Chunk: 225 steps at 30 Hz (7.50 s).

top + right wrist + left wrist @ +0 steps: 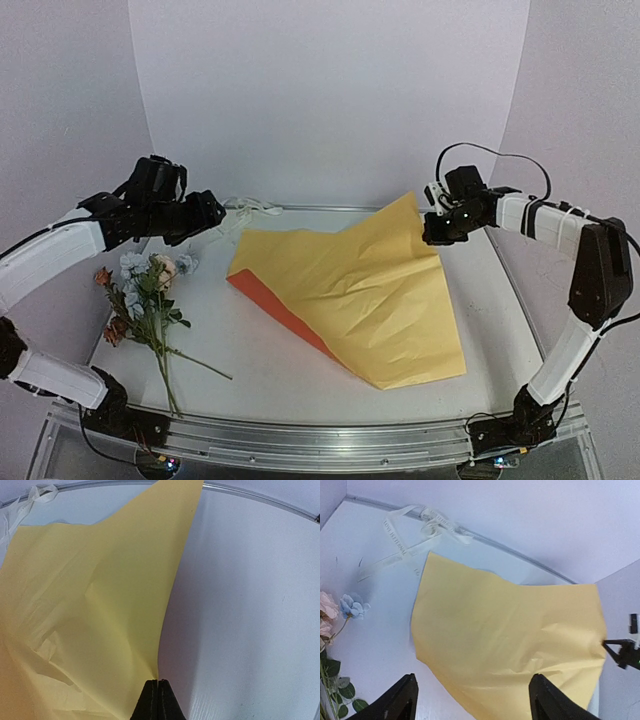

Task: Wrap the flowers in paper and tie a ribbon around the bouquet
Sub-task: Adjust the flattened wrapping paper at the center of the board.

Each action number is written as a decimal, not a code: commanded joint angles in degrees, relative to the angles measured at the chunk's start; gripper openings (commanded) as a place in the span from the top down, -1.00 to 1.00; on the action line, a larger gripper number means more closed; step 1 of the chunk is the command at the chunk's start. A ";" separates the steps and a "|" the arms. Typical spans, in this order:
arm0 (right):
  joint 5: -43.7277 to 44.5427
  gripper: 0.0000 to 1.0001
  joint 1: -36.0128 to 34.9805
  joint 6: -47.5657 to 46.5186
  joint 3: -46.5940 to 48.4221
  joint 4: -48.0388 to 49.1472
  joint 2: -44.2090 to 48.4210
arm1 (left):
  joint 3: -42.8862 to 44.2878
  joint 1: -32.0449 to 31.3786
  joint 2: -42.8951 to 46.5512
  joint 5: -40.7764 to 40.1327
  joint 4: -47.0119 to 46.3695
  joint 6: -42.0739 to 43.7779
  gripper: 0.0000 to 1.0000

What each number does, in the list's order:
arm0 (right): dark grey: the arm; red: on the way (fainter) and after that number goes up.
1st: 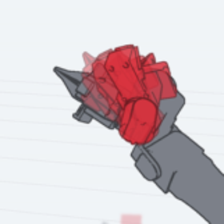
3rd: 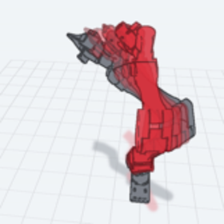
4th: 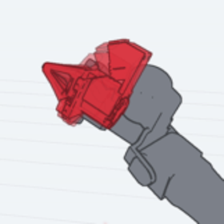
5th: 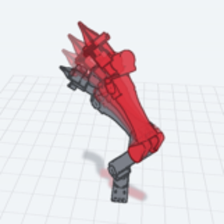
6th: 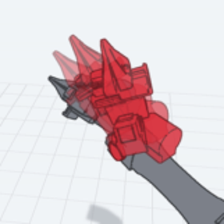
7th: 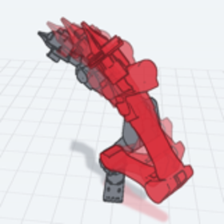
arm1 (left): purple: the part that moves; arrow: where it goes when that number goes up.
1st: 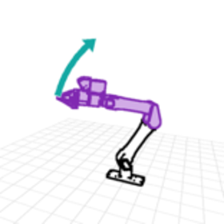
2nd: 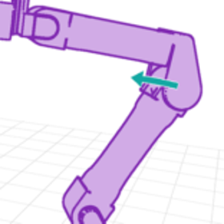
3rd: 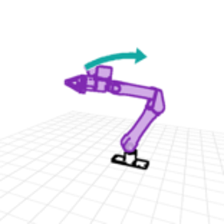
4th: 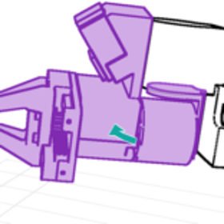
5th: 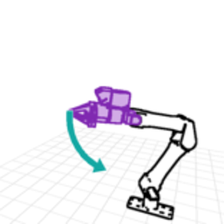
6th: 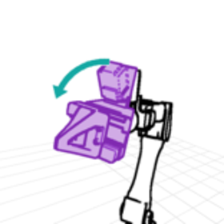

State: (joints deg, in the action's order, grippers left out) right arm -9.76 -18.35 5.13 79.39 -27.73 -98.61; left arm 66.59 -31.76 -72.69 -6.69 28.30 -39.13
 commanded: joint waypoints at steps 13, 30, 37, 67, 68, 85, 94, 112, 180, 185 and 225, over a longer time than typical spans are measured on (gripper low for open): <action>-3.75 1.00 -0.02 -4.61 12.87 -1.64 -7.29 | -2.80 -3.98 -28.50 18.36 -11.12 6.20 0.12; 6.21 -0.34 0.07 2.01 20.22 -5.62 -12.86 | -6.02 -15.72 -26.04 4.58 -11.56 -6.75 0.17; 7.61 -0.70 0.07 11.92 8.04 -6.51 -1.78 | -9.99 -6.09 -14.77 0.31 -5.65 -7.15 -0.12; 2.34 -0.96 -4.32 27.74 -22.05 4.22 20.36 | -29.60 11.38 -7.56 9.77 -15.16 -4.50 -0.57; 2.35 -0.96 -4.34 27.78 -22.27 4.40 20.38 | -29.53 11.41 -7.82 9.56 -15.12 -4.32 -0.57; 2.30 -0.96 -4.62 27.65 -24.03 5.14 22.70 | -22.40 13.91 -18.26 11.51 -16.96 0.24 -0.14; 2.43 -0.96 -4.63 28.33 -25.04 4.65 25.26 | -27.77 8.71 -11.27 15.48 -15.86 -4.88 0.25; 3.23 -0.96 -6.39 33.23 -31.22 4.20 28.19 | -27.71 -10.41 -6.87 6.43 -14.88 -18.44 0.18; 14.51 -0.96 -11.46 42.23 -37.41 8.92 22.73 | -35.08 -19.44 -10.94 16.34 -33.54 -35.12 0.99; 15.68 -0.96 -8.11 43.17 -37.88 9.35 20.12 | -35.13 -19.13 -9.77 13.37 -32.68 -36.66 1.00; 3.36 -0.96 5.27 51.55 -39.42 29.91 5.73 | -32.92 -9.08 -8.99 26.78 -33.22 -33.44 1.00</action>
State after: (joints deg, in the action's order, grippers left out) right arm -3.97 -13.15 55.76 37.58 4.98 -89.78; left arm 31.21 -40.80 -81.43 17.63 -4.31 -73.28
